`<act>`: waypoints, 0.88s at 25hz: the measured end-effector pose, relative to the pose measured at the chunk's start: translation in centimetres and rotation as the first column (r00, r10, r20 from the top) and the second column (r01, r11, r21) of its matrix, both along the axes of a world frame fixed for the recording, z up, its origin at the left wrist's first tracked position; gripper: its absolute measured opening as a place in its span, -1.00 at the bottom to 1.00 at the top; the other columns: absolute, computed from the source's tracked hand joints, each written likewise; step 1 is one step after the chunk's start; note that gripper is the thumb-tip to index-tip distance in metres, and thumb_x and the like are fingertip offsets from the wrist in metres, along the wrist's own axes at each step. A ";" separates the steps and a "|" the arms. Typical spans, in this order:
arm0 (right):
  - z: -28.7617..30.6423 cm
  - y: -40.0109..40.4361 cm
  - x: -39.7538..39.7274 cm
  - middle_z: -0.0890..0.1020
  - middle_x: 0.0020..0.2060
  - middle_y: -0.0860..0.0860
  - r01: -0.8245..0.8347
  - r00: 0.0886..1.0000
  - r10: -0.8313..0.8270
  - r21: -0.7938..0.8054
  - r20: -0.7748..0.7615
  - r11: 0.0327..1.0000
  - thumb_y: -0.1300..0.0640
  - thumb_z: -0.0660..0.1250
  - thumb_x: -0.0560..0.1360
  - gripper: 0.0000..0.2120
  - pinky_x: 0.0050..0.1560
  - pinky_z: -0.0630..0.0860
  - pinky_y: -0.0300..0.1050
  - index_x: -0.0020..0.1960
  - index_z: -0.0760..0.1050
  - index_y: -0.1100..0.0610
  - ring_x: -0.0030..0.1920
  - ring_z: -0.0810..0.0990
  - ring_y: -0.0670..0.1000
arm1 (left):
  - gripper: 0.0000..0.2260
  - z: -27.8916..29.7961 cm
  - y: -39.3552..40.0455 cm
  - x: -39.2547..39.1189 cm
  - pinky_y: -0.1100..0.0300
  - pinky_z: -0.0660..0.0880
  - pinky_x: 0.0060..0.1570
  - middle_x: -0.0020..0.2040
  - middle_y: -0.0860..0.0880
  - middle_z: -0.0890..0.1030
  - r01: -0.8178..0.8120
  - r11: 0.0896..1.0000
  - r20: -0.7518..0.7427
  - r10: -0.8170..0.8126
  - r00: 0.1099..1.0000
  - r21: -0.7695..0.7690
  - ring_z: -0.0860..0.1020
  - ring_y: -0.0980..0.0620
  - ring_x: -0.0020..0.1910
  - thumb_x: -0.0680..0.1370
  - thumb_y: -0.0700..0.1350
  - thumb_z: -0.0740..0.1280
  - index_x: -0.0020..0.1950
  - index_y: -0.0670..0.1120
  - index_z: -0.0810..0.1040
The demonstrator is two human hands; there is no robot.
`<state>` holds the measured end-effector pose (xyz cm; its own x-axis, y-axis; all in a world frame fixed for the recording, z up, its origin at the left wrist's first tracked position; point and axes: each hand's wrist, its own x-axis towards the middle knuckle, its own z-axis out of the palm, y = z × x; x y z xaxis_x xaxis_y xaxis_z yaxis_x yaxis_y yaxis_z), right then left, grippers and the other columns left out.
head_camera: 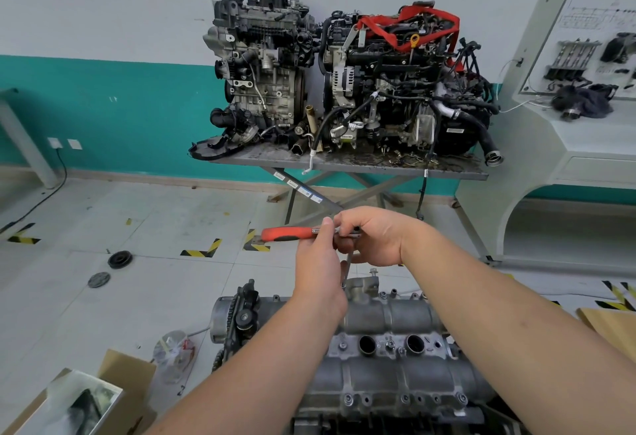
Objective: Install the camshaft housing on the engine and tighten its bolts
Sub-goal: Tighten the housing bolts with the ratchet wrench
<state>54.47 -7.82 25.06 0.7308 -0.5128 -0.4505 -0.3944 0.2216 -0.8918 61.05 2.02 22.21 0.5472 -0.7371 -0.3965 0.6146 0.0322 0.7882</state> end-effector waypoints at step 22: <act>-9.2 3.5 -1.6 0.67 -0.01 0.10 -0.037 0.923 -0.279 -0.781 -0.266 0.623 -0.06 0.05 0.68 -0.64 0.01 0.54 0.07 0.01 0.50 0.15 0.03 0.59 0.18 | -0.76 4.7 -4.9 1.7 0.01 0.47 -0.20 -0.27 0.06 0.37 0.030 0.729 0.524 -0.462 -0.715 0.684 0.45 -0.03 -0.22 0.70 0.09 0.08 -0.05 0.00 0.38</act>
